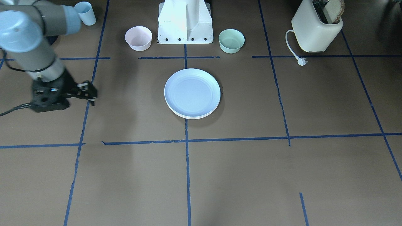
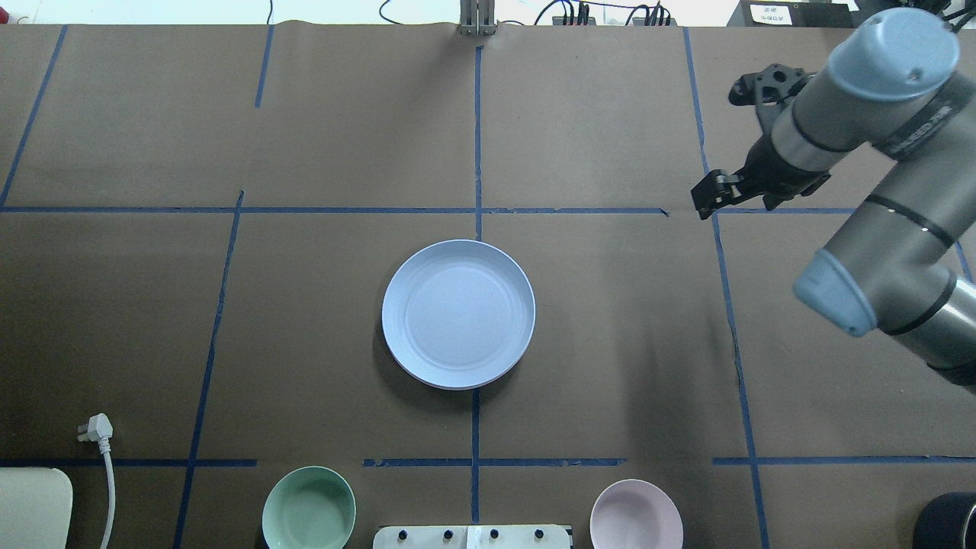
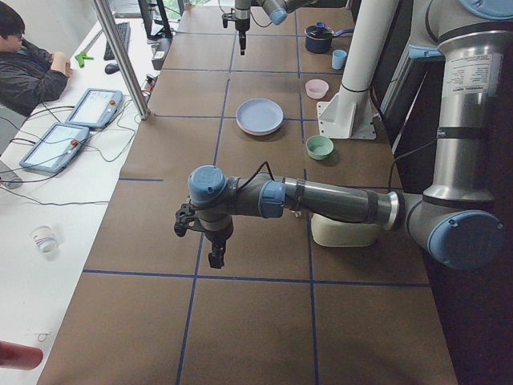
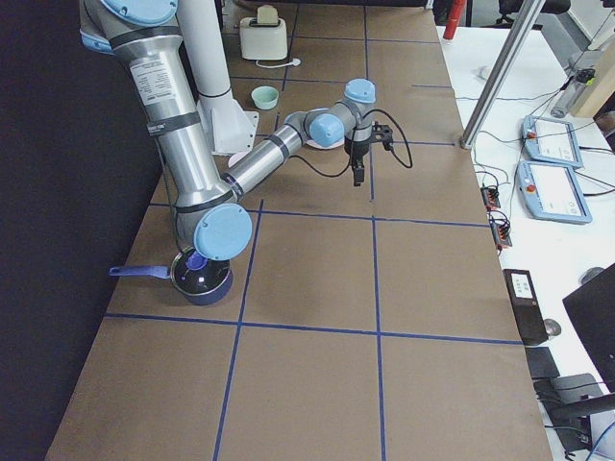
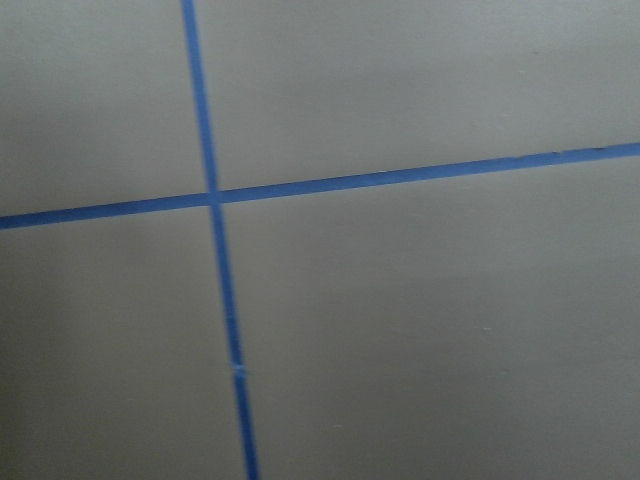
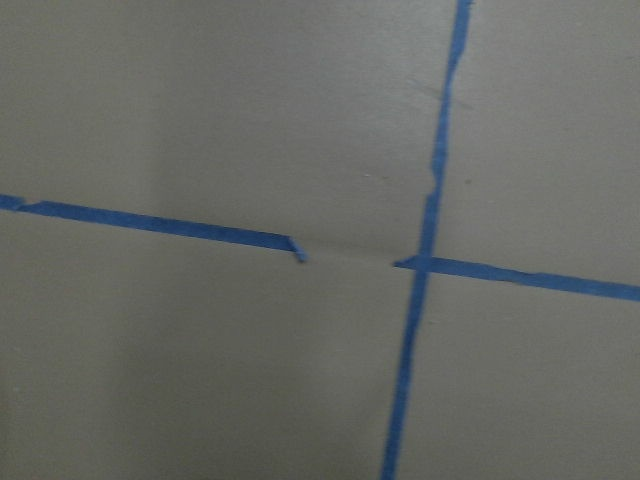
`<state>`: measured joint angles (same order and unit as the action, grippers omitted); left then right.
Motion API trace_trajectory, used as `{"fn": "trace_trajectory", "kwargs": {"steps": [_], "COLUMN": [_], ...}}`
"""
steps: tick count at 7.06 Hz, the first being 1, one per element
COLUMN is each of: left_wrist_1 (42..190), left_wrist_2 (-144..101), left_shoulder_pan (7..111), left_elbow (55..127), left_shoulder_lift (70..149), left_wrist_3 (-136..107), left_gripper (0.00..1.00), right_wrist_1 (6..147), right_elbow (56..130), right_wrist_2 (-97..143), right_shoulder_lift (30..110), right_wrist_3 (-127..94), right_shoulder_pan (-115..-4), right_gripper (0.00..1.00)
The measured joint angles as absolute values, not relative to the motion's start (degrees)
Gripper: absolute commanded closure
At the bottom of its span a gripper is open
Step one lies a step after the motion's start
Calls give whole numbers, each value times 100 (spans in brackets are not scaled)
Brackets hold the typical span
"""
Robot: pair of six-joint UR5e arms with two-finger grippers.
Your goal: Stack three plates with pink and blue
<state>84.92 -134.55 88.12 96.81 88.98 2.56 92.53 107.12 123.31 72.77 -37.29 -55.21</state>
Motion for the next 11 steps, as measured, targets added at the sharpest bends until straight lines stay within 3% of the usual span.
{"fn": "trace_trajectory", "kwargs": {"steps": [5, 11], "left_wrist_1": [8550, 8564], "left_wrist_2": [-13742, -13755], "left_shoulder_pan": [8912, 8912], "left_elbow": [9298, 9323], "left_shoulder_lift": [8688, 8687], "left_wrist_3": [301, 264], "left_gripper": [0, 0], "right_wrist_1": [9283, 9266], "right_elbow": [9777, 9396], "right_wrist_2": [13506, 13607], "right_shoulder_lift": [8461, 9250], "right_wrist_3": [-886, 253], "right_shoulder_pan": [-7995, -9067], "right_gripper": [0, 0]}}
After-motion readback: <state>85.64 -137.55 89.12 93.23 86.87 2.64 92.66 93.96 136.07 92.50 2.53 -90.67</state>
